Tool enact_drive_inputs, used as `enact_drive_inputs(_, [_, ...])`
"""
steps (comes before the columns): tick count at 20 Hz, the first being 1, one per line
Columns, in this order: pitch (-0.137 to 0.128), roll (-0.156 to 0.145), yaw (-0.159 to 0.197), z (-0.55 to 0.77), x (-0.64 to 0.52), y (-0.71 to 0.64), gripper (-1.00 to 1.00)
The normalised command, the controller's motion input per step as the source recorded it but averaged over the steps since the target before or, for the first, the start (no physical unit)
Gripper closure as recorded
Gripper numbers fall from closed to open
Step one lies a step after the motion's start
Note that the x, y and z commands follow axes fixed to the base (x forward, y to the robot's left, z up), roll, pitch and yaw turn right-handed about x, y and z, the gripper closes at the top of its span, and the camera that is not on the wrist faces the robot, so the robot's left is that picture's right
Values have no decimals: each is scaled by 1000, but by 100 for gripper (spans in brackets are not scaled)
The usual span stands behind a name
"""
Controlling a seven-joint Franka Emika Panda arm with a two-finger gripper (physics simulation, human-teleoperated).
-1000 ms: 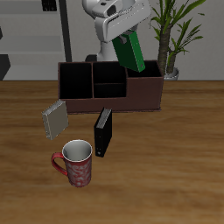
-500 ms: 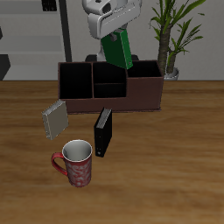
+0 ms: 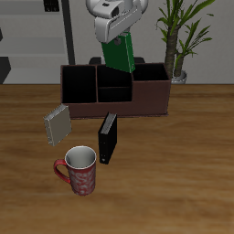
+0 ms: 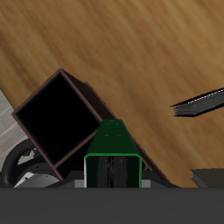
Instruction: Place the green book into the back desk caddy's front compartment
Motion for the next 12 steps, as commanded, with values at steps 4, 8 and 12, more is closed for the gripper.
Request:
enact_drive_inputs(4, [-3, -3, 118, -32, -63, 43, 100])
enact_drive_inputs(8, [-12, -5, 175, -119, -64, 11, 100])
enact_drive_inputs(12, [-35, -13, 146, -51, -101, -19, 100])
